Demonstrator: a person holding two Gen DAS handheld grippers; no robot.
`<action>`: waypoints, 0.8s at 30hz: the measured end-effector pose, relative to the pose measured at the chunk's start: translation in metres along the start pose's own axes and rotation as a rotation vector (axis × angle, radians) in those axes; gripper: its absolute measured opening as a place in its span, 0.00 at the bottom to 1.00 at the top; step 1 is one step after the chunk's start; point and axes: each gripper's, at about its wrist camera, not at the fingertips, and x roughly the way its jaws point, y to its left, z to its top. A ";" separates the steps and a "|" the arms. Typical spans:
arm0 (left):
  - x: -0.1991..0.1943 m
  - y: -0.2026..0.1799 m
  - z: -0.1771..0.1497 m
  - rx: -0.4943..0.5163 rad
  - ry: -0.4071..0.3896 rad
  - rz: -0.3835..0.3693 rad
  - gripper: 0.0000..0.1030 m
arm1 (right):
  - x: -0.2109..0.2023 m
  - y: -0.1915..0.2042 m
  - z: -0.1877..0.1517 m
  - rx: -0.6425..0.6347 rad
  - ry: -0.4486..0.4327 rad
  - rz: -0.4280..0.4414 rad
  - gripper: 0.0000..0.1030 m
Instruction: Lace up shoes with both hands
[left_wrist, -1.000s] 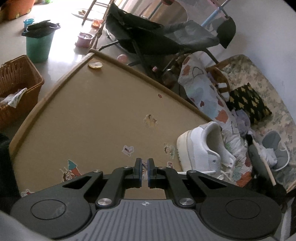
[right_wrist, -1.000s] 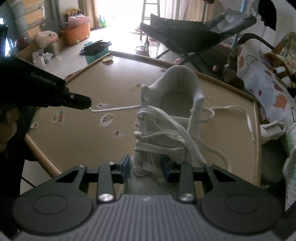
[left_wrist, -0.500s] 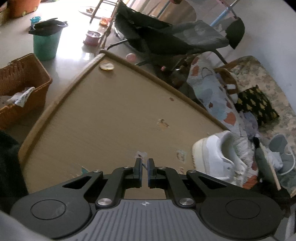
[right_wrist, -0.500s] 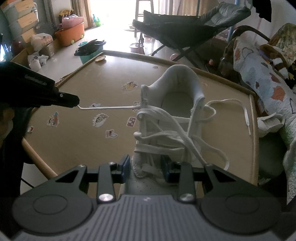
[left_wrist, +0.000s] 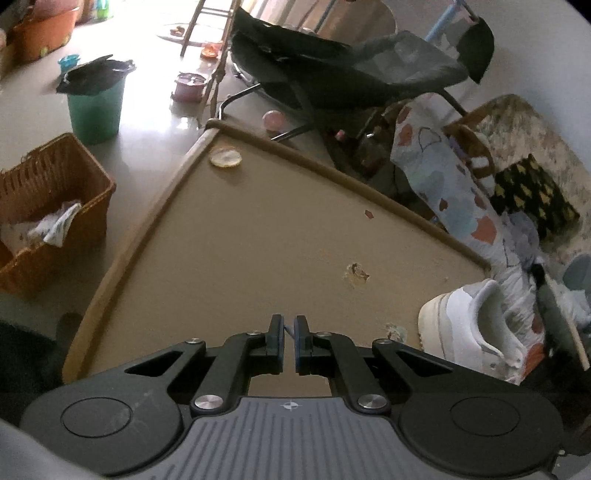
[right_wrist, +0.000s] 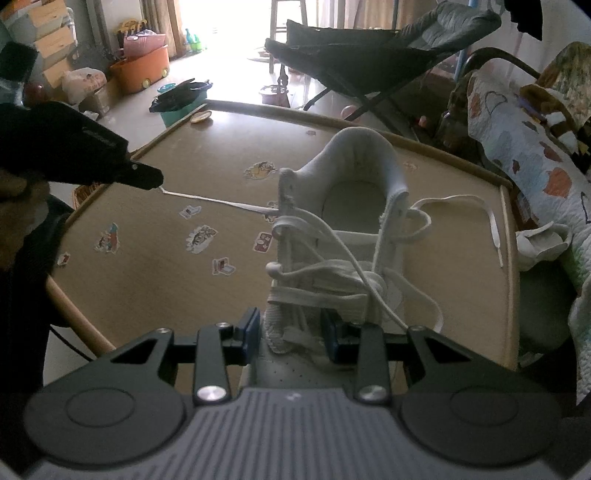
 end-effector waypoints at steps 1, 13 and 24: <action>0.001 0.000 0.001 0.002 0.002 0.004 0.07 | 0.000 0.000 0.000 -0.002 -0.001 -0.001 0.33; 0.008 0.007 0.012 -0.011 0.008 0.060 0.07 | 0.000 0.002 0.000 -0.021 0.006 -0.006 0.33; 0.005 0.009 -0.002 -0.040 0.015 0.062 0.07 | 0.003 0.003 0.007 -0.033 0.047 -0.004 0.34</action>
